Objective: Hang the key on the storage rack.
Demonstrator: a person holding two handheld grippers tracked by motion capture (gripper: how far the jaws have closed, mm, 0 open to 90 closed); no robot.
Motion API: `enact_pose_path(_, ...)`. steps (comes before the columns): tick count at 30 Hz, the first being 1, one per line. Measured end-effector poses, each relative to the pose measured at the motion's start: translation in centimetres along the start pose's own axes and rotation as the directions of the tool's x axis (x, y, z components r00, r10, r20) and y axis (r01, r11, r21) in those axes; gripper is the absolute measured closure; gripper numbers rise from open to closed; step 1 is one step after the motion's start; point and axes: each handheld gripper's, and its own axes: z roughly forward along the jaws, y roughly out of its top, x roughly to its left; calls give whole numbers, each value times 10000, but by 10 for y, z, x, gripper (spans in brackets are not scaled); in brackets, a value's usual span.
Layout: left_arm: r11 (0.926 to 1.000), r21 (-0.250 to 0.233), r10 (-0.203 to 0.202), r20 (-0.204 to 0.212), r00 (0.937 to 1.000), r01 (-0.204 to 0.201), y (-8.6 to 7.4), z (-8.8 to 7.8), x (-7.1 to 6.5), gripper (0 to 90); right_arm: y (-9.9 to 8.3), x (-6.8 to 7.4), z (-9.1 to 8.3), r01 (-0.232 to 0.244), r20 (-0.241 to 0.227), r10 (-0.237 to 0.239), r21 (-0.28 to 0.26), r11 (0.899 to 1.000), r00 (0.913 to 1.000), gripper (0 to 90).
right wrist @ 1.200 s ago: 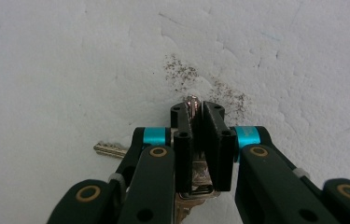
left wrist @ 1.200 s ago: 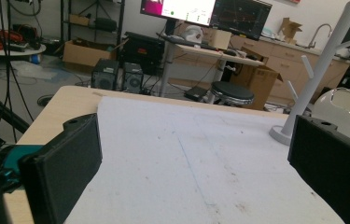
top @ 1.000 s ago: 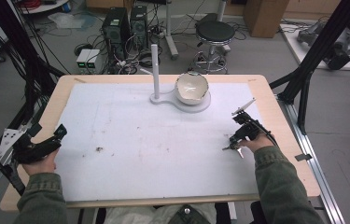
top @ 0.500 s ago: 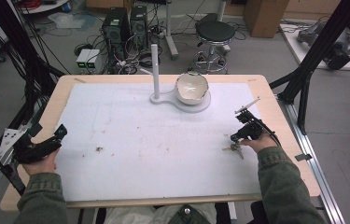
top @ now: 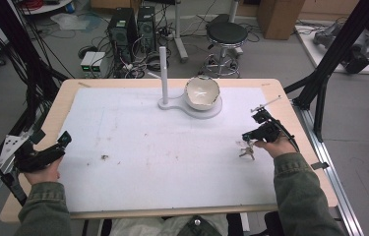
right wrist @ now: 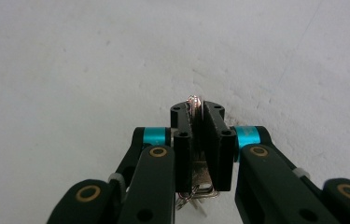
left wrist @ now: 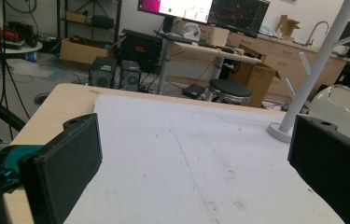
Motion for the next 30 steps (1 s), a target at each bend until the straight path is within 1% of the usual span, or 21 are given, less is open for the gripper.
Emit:
enact_pose_path(1,10000,0,0,0,10000,0,0,0,0,33,0,1,-2,-35,-80,34,-66,10000,10000,827)
enact_pose_path(3,10000,13,14,4,10000,-14,0,0,0,33,1,1,-9,-32,-126,27,-409,9992,9999,827)
enact_pose_path(5,10000,17,18,7,10000,-18,0,0,0,33,1,1,-11,-28,-187,19,-494,9988,9998,827)
enact_pose_path(6,10000,4,17,-15,10000,-17,0,-1,0,33,1,2,-17,-34,-204,20,-719,9974,9998,827)
enact_pose_path(8,10000,-38,-30,-16,10000,30,0,-1,-1,33,1,2,-23,-23,-247,1,-879,9961,9997,827)
enact_pose_path(12,9999,-157,27,-47,10000,-28,0,-3,-1,33,2,1,-28,-3,-271,-24,-1013,9949,9996,827)
enact_pose_path(14,9999,-138,3,-56,10000,-4,0,-2,-1,33,3,1,-34,-84,-348,44,-1146,9934,9994,826)
enact_pose_path(16,9999,-139,-12,-53,10000,11,0,-2,0,33,4,0,-35,-91,-384,45,-1199,9927,9993,826)
enact_pose_path(17,9999,-132,-19,-46,10000,18,0,-2,-1,33,5,1,-36,-209,-444,155,-1248,9920,9989,826)
enact_pose_path(18,9999,-120,-18,-48,10000,18,0,-2,0,33,8,0,-39,-107,-489,38,-1425,9897,9988,826)
enact_pose_path(19,9999,-109,-32,-48,10000,31,0,-2,0,33,9,1,-40,-322,-508,258,-1297,9910,9984,826)
enact_pose_path(20,9999,-109,-32,-48,10000,31,0,-2,0,33,11,0,-40,-183,-510,111,-1430,9896,9986,826)
enact_pose_path(23,9999,-109,-33,-53,10000,32,0,-2,0,33,15,1,-42,-279,-560,201,-1415,9895,9982,827)
enact_pose_path(24,9999,-107,-26,-43,10000,26,0,-2,0,33,16,1,-42,-176,-538,97,-1486,9887,9985,826)
enact_pose_path(25,9999,-102,-33,-30,10000,33,0,-2,0,33,20,3,-43,-209,-609,116,-1539,9879,9981,827)
enact_pose_path(27,9999,-102,-37,-24,10000,36,0,-2,0,33,21,4,-44,-180,-637,79,-1593,9871,9979,827)
enact_pose_path(28,9999,-100,-40,-35,10000,39,0,-2,0,33,26,7,-46,-133,-788,-3,-1716,9851,9969,827)
enact_pose_path(29,9999,-99,-38,-29,10000,38,0,-2,0,33,26,7,-46,-133,-788,-3,-1716,9851,9969,827)
enact_pose_path(30,9999,-98,-42,-26,10000,41,0,-2,0,33,32,10,-48,-9,-844,-145,-1798,9837,9963,826)
